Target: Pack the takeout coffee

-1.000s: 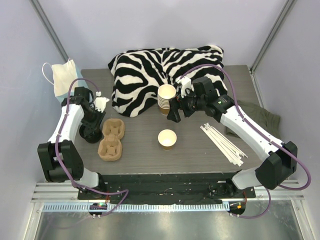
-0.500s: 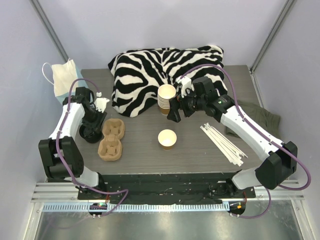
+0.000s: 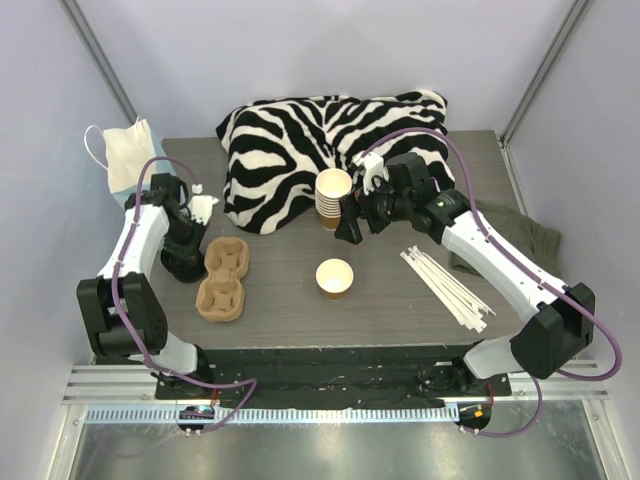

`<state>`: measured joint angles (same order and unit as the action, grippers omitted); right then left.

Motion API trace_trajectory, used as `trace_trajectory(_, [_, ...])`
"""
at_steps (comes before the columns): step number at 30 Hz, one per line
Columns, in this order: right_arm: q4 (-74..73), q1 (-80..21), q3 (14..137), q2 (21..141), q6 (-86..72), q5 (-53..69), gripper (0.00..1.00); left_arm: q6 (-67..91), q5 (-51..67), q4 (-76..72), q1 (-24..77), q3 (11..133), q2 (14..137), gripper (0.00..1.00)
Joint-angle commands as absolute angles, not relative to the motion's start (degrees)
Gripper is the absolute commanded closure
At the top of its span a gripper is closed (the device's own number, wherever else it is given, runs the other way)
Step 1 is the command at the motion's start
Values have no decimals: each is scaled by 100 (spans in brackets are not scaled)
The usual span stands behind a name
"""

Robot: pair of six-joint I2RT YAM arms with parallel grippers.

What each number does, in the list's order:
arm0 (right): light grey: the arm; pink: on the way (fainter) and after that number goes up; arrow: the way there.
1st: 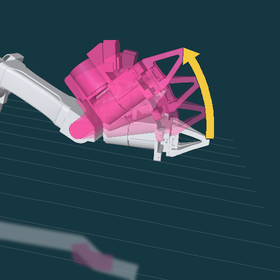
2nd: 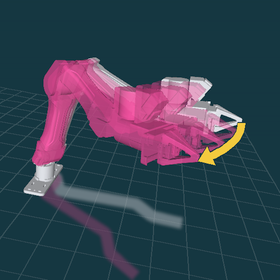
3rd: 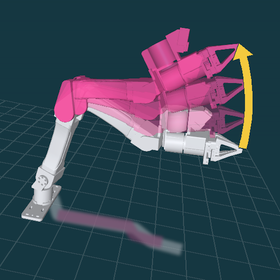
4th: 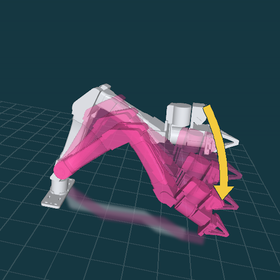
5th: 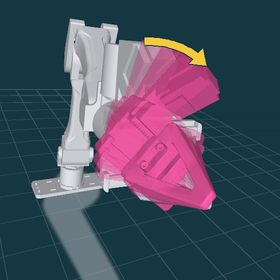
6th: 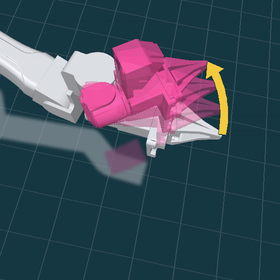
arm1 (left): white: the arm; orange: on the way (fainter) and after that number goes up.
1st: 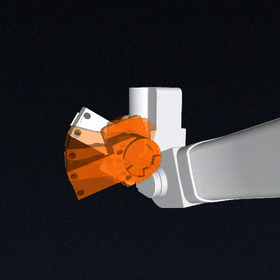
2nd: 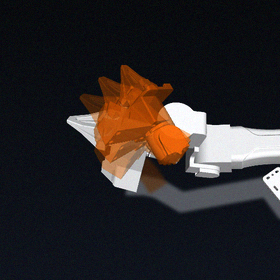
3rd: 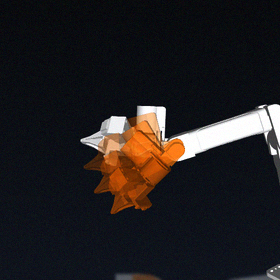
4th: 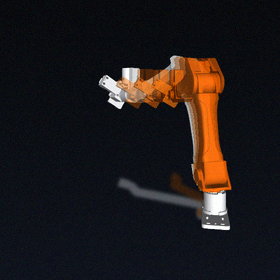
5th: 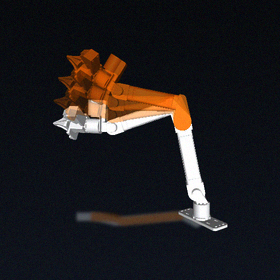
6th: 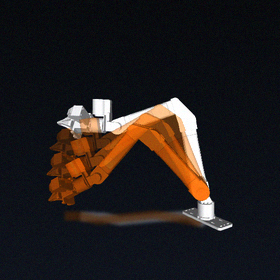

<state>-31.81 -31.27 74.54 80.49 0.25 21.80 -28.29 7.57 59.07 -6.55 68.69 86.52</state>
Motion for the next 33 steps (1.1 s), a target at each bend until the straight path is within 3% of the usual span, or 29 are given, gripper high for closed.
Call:
trace_trajectory(1, [-3102, -3094, 7594, 7893, 9, 2276, 0, -2707, 782, 6126, -703, 7145, 8535, 100])
trace_trajectory(33, [-3217, -3085, 7857, 8183, 35, 2540, 0, -2663, 184, 6047, -712, 6926, 8147, 96])
